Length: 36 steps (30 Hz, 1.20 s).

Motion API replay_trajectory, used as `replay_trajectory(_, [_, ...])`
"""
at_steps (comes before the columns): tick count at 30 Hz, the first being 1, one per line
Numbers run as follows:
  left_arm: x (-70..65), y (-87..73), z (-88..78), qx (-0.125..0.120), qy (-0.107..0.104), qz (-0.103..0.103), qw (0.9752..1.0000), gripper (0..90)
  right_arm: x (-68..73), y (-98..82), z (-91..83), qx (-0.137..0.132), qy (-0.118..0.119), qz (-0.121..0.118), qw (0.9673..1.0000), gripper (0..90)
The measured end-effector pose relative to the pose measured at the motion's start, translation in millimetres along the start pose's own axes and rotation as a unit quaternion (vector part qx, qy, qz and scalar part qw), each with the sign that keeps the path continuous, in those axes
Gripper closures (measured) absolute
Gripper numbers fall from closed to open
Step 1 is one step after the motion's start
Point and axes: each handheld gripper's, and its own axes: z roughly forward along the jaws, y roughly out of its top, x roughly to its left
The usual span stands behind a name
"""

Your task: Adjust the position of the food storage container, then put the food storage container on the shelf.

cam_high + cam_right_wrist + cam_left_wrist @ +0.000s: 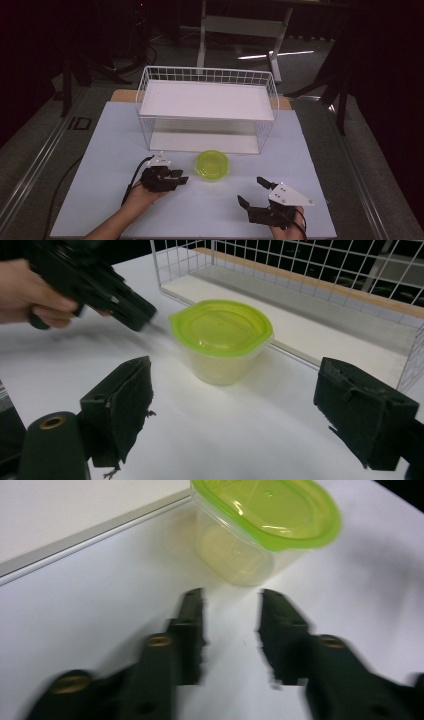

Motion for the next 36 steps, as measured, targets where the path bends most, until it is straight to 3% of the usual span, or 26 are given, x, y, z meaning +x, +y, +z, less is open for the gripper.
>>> replay_trajectory(5, [-6.5, -6.5, -21.7, -0.019, -0.008, -0.016, 0.9997, 32.6, 1.5, -0.6, 2.3, 0.005, 0.006, 0.004, 1.0000, 15.6])
replay_trajectory(8, [-11.4, -8.0, -32.6, -0.027, -0.031, -0.014, 0.9990, 12.5, 3.3, 1.0, 2.1, 0.007, 0.007, 0.001, 1.0000, 15.6])
replay_trajectory(14, [-23.5, 1.2, -48.1, -0.042, -0.033, -0.011, 0.9985, 2.8, 13.1, 13.6, 1.2, 0.002, 0.024, -0.013, 0.9996, 15.6])
replay_trajectory(20, [-36.1, 19.6, -56.4, -0.058, -0.022, 0.008, 0.9980, 2.7, 10.5, 29.3, 9.5, 0.022, 0.045, -0.019, 0.9986, 15.6])
replay_trajectory(30, [-30.1, 49.7, -46.7, -0.073, -0.025, -0.002, 0.9970, 2.9, -15.5, 59.4, 34.1, 0.012, 0.060, 0.030, 0.9977, 14.5])
replay_trajectory(31, [-29.0, 51.0, -44.8, -0.073, -0.029, -0.003, 0.9969, 2.9, -19.8, 62.3, 38.6, 0.015, 0.063, 0.043, 0.9970, 14.1])
replay_trajectory(36, [-22.7, 60.2, -31.9, -0.071, -0.023, -0.010, 0.9972, 2.9, -32.1, 66.7, 54.8, 0.020, 0.051, 0.067, 0.9962, 14.6])
